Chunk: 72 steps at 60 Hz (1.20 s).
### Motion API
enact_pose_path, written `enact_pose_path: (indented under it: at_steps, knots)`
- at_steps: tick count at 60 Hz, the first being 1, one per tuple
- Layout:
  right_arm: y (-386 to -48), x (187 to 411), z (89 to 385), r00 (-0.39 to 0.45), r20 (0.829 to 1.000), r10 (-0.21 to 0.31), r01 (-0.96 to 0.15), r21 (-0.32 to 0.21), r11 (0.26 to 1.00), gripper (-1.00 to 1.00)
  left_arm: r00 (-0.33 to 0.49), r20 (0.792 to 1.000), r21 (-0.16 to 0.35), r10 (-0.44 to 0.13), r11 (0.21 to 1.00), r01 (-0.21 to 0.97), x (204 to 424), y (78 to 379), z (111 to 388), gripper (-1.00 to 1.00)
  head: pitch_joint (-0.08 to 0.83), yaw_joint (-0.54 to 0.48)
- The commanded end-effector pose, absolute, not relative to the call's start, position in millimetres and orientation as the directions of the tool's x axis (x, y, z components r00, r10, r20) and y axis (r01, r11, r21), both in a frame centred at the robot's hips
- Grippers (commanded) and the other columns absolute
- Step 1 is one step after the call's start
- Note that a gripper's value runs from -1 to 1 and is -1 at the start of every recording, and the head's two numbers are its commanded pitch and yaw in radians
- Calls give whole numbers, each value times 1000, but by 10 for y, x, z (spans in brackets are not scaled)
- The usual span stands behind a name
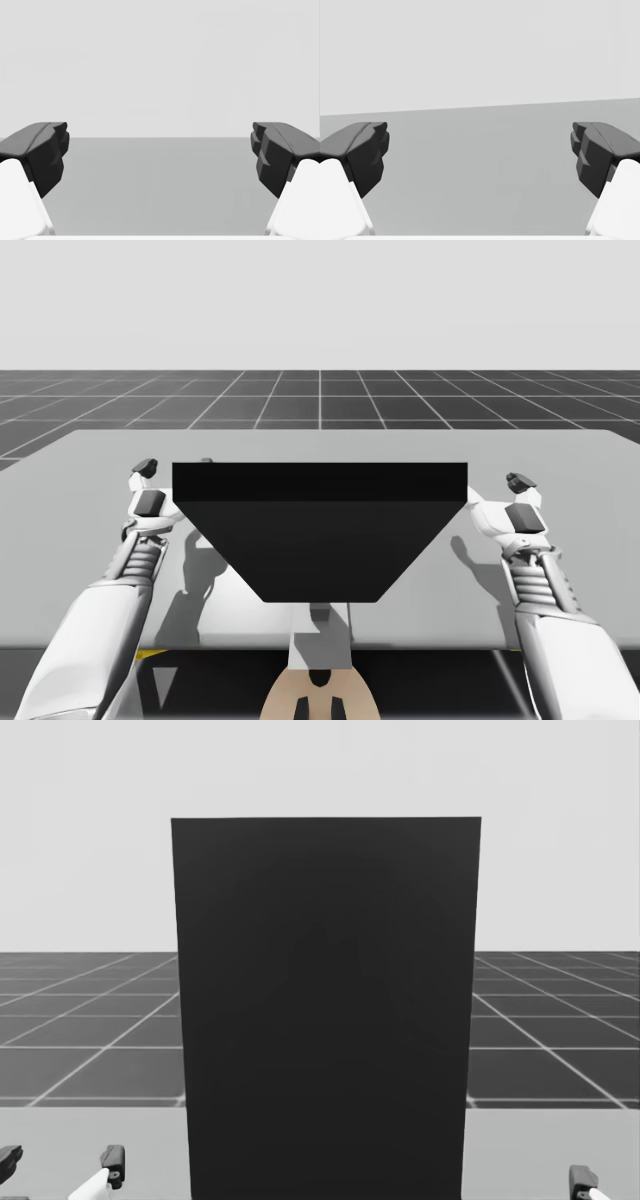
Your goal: Reach around the screen and pick up the object behind it.
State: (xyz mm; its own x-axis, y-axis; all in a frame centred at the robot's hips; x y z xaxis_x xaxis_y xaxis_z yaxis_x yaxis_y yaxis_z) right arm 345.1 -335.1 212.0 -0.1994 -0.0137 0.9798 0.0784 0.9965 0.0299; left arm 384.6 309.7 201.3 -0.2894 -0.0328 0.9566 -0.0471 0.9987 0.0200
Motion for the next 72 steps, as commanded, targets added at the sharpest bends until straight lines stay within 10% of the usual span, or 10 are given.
enact_pose_path:
  at_steps: [1,15,27,42,53,72]
  knots:
    - [-3338,3426,2112,-193,981,0,78,16,997,-1000,-283,958,22,-35,999,-46,3849,3095,2005,-1000,-4,10]
    - [-3313,3351,2122,-183,983,-6,-183,-28,983,-1000,-198,980,6,35,979,205,3763,3140,2032,-1000,6,6]
    - [-3196,3145,2195,-225,966,-129,-492,1,871,-1000,-133,982,-55,135,874,483,3544,3290,2232,-1000,25,-2]
    - [-3166,2841,2241,-241,963,-121,-725,-95,683,-1000,-104,994,98,-42,767,634,3232,3569,2271,-1000,47,-10]
    - [-3248,2644,2246,-187,973,-138,-829,-81,554,-1000,-80,993,116,-85,649,752,2994,3716,2250,-1000,64,-4]
    - [-3412,2495,2028,-122,986,-113,-825,-38,564,-1000,-20,986,103,-165,509,855,2902,3807,2103,-1000,110,-24]
